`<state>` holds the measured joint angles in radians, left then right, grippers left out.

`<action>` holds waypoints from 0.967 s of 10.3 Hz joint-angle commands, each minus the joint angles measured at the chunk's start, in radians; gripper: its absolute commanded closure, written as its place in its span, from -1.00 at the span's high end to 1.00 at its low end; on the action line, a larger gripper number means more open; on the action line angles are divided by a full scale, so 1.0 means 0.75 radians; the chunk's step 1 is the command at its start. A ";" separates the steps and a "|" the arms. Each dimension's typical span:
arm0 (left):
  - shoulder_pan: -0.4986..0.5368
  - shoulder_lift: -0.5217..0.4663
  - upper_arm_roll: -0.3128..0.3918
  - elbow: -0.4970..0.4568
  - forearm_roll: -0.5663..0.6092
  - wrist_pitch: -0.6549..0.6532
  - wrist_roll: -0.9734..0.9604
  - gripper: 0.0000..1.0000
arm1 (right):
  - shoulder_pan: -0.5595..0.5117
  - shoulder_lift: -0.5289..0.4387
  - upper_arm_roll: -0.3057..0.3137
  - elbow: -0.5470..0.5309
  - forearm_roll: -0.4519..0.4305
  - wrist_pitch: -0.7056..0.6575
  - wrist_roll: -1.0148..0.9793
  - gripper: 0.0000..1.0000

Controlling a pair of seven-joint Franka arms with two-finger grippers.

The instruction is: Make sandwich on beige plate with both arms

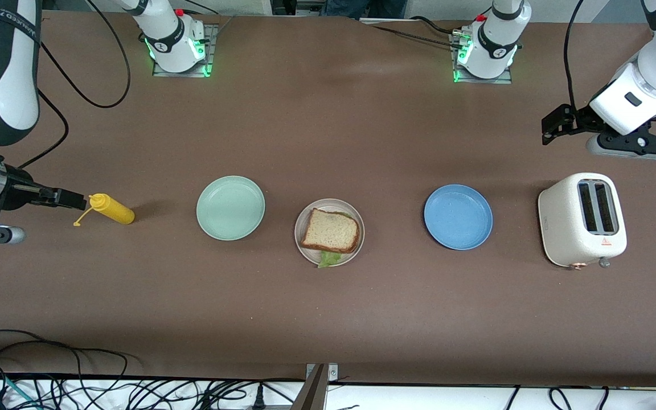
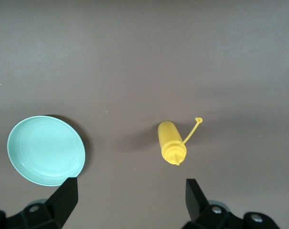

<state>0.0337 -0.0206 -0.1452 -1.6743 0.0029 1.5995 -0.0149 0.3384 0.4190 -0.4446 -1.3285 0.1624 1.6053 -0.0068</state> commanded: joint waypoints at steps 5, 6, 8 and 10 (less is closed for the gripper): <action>0.004 0.009 0.005 0.038 -0.014 -0.055 -0.009 1.00 | -0.567 -0.141 0.715 -0.118 -0.300 0.130 0.019 1.00; 0.004 0.009 0.005 0.038 -0.014 -0.055 -0.009 1.00 | -0.586 -0.141 0.738 -0.119 -0.313 0.118 0.017 1.00; 0.000 0.011 0.005 0.040 -0.014 -0.055 -0.011 1.00 | -0.588 -0.141 0.742 -0.106 -0.315 0.112 -0.001 1.00; -0.002 0.019 0.005 0.050 -0.014 -0.055 -0.011 1.00 | -0.588 -0.139 0.742 -0.100 -0.307 0.071 -0.001 1.00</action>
<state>0.0349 -0.0192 -0.1432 -1.6696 0.0029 1.5835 -0.0159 -0.0821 0.3456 0.0897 -1.3717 -0.0550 1.6658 -0.0042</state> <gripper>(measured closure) 0.000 0.000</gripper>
